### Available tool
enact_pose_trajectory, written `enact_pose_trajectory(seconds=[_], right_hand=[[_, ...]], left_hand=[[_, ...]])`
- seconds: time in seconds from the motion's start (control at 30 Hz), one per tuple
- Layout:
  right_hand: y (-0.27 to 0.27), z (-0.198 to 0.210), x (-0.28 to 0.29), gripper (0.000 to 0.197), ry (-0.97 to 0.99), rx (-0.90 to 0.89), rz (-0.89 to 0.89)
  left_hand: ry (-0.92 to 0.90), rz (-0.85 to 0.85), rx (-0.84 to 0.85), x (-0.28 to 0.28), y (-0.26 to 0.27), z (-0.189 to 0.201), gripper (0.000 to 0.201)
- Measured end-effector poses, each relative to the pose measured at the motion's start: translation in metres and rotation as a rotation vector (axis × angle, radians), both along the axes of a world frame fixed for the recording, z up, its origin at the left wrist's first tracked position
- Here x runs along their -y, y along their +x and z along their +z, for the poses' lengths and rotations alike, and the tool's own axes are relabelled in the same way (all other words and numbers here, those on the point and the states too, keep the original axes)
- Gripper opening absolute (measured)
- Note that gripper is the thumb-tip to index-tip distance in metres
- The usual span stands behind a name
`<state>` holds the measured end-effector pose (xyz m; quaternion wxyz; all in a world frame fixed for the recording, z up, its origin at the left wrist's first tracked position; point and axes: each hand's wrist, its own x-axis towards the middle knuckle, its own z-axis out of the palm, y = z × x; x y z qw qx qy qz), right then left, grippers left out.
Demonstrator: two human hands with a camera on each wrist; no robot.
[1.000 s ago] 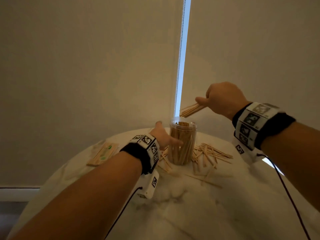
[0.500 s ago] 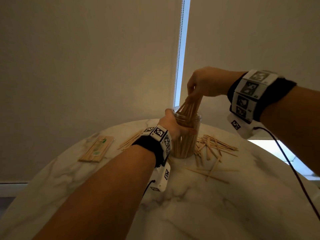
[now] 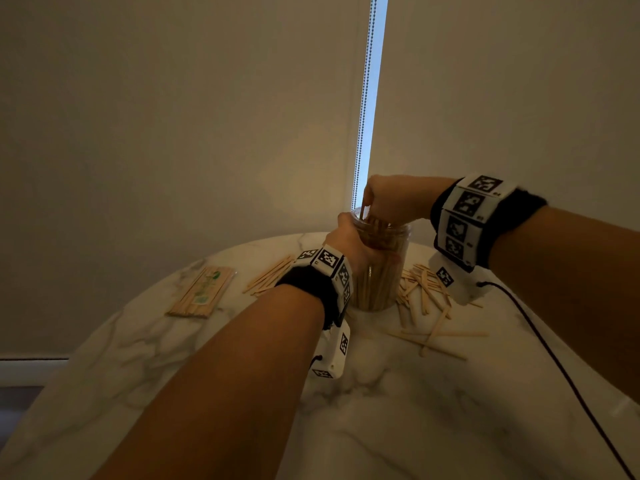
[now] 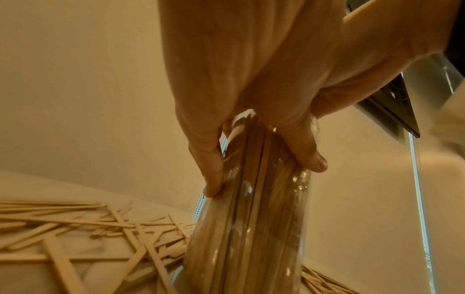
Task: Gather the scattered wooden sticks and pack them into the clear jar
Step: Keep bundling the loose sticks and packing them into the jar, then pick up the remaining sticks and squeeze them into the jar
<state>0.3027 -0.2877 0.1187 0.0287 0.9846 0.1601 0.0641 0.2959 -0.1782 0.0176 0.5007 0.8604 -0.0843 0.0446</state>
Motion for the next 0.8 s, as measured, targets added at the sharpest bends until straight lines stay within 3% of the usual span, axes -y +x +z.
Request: enact_pose_trajectory(seconds=[0.1, 0.27, 0.43, 0.6, 0.7, 0.8], right_hand=[[0.001, 0.000, 0.004, 0.025, 0.024, 0.007, -0.021], [-0.006, 0.006, 0.008, 0.030, -0.002, -0.144, -0.076], [-0.005, 0.003, 0.017, 0.018, 0.150, 0.163, -0.011], [-0.007, -0.001, 0.016, 0.021, 0.166, -0.063, 0.001], [-0.005, 0.000, 0.020, 0.015, 0.336, 0.049, -0.023], [-0.006, -0.007, 0.019, 0.017, 0.219, 0.131, 0.019]], left_hand=[[0.003, 0.001, -0.001, 0.000, 0.002, -0.001, 0.107], [0.019, -0.011, -0.018, -0.001, 0.001, 0.000, 0.102], [0.003, -0.008, -0.029, 0.000, 0.001, 0.001, 0.103], [0.009, -0.013, -0.054, -0.001, 0.003, 0.001, 0.104], [0.003, -0.014, -0.049, -0.001, 0.002, 0.001, 0.107], [0.020, -0.006, -0.043, -0.002, 0.000, 0.002, 0.105]])
